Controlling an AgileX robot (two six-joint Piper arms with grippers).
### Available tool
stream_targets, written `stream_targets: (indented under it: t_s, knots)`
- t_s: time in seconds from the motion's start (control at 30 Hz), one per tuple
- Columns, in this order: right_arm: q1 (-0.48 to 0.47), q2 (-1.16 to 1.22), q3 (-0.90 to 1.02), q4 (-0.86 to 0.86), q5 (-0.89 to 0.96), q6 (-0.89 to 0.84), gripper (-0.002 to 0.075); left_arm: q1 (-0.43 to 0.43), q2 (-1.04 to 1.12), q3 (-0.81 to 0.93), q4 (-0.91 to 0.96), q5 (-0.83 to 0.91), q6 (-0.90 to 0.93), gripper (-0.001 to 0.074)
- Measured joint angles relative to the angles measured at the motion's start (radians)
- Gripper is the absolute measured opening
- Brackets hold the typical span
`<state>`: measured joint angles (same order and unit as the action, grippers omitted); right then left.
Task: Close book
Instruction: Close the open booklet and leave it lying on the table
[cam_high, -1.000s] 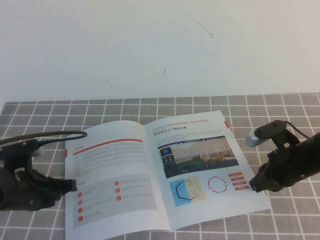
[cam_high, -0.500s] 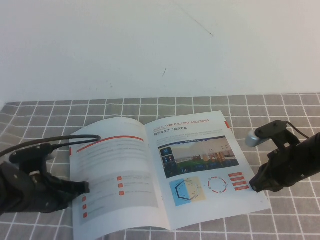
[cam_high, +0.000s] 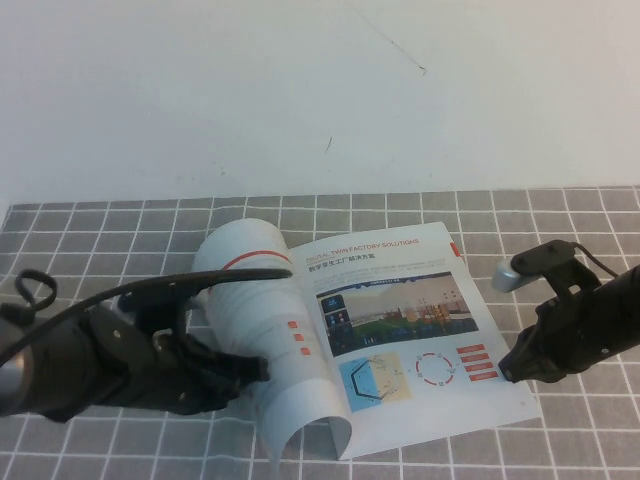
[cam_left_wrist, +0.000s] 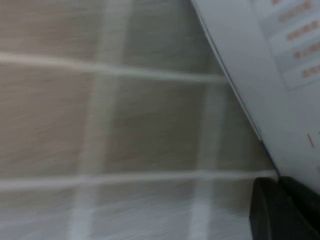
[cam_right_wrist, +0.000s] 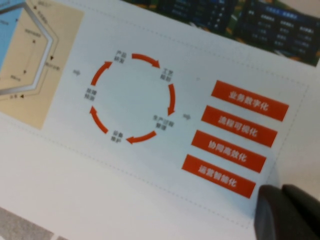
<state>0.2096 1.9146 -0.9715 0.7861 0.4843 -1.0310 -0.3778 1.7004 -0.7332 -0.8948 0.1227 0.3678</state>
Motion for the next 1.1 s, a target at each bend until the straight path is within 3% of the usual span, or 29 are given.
stream_targets:
  t_s: [0.33,0.53,0.67,0.9,1.1]
  knots:
    - [0.0,0.006,0.0,0.05,0.012,0.0,-0.0003,-0.11,0.008,-0.232,-0.005,0.102,0.042,-0.0004]
    - [0.0,-0.001,0.0,0.047,0.001,0.002,-0.0003,-0.114,-0.027,-0.321,0.016,0.173,0.077,-0.0004]
    - [-0.002,-0.057,0.004,-0.05,-0.021,0.039,-0.0003,-0.114,-0.113,-0.34,0.071,0.182,0.087,-0.0004]
    - [-0.086,-0.27,0.004,-0.308,0.015,0.272,-0.0003,-0.114,-0.346,-0.341,0.381,0.231,0.027,-0.0004]
    - [-0.132,-0.516,0.004,-0.383,0.088,0.321,-0.0003,-0.114,-0.54,-0.341,0.887,0.382,-0.352,-0.0004]
